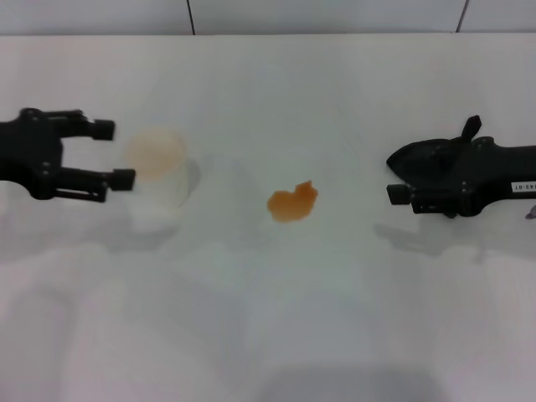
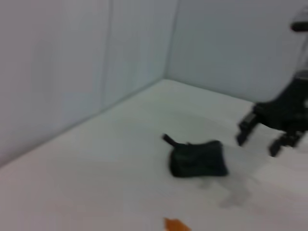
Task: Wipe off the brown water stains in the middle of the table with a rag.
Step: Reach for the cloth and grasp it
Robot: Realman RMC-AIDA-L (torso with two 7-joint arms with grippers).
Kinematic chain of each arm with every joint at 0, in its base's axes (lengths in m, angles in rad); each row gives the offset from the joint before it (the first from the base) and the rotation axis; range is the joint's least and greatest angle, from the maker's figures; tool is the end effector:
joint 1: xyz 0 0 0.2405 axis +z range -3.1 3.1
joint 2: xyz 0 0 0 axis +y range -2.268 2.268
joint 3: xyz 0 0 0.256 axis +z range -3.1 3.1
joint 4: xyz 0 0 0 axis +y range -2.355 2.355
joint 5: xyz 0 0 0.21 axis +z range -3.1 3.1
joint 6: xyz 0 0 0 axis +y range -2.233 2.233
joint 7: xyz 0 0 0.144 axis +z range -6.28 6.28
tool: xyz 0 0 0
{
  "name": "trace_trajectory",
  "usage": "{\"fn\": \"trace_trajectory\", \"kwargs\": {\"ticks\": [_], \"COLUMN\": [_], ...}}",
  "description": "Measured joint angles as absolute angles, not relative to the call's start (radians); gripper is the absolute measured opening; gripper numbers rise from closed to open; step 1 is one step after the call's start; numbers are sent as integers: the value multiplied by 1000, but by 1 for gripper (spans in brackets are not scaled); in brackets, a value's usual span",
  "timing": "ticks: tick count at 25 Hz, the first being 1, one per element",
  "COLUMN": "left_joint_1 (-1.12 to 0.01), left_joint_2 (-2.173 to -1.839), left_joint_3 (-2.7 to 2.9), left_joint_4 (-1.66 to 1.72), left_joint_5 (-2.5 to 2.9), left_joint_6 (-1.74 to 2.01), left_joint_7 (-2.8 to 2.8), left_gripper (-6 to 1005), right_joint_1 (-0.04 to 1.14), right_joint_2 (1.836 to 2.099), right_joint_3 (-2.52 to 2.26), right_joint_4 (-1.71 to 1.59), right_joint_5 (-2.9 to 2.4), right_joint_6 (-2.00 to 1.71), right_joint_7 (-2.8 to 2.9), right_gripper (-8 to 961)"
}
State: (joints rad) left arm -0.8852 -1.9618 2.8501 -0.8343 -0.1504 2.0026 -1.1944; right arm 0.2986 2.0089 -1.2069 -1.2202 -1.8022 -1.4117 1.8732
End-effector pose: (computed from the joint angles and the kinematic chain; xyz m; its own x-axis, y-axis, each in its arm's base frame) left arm -0.2625 0.3397 0.0946 0.8835 0.2995 0.3603 0.3750 -0.9130 -0.1607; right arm 0.2233 0.3231 0.0347 0.8386 -0.3920 -0.3783 -0.4877 -0.8497 -0.2004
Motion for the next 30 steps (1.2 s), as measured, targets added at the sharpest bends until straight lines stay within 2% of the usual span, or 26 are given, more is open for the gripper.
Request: {"fn": "trace_trajectory", "kwargs": {"ticks": [8, 30], "left_joint_1": [-928, -874], "left_joint_2": [-1967, -1991], "left_joint_3": [2849, 2849], "left_joint_4": [-814, -802], "left_joint_5": [-75, -98], "left_joint_6": [2004, 2003], "left_joint_7": [-1203, -1192], "left_gripper": [890, 892], "right_joint_1": [299, 358], "right_joint_2": [2008, 2010], "right_joint_3": [-1205, -1218], "right_joint_4": [-1211, -1165], "right_joint_5": [-1802, -1811], "right_joint_6": [-1378, -1350], "right_joint_7": [1874, 1887], "right_gripper": [569, 566]}}
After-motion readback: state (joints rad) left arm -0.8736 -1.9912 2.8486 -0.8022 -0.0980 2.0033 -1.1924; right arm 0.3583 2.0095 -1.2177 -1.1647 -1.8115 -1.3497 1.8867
